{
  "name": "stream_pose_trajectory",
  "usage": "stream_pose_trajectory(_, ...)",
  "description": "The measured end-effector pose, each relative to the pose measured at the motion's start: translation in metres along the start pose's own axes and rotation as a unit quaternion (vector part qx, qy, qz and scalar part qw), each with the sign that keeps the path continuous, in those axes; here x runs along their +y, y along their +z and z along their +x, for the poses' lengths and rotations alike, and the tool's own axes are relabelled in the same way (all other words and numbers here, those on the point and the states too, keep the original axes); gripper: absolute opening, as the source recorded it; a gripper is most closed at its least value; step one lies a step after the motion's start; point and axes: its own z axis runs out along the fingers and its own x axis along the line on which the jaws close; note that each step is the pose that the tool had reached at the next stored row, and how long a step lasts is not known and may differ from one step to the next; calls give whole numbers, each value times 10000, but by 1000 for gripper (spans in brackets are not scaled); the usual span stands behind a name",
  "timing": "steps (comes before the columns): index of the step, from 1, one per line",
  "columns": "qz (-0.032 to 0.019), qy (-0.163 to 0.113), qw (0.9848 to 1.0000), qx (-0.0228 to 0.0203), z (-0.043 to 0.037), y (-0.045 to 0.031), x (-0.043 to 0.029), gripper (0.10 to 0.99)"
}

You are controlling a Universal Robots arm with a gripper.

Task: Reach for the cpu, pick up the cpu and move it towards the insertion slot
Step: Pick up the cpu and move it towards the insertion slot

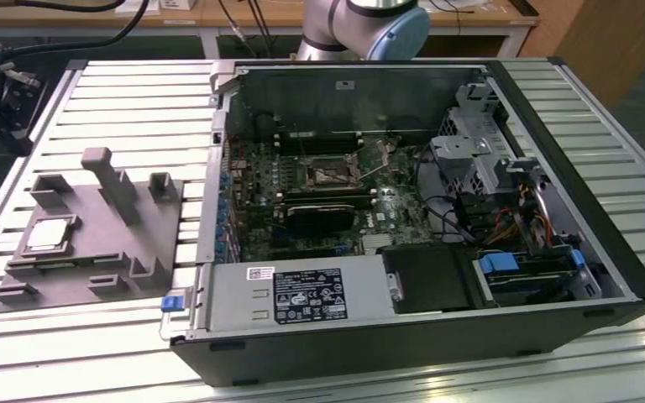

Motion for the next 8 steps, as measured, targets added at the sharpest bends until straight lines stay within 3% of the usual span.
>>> stream_pose_trajectory(8, 0, 0, 10000, 0, 91, 57, -2, 106)
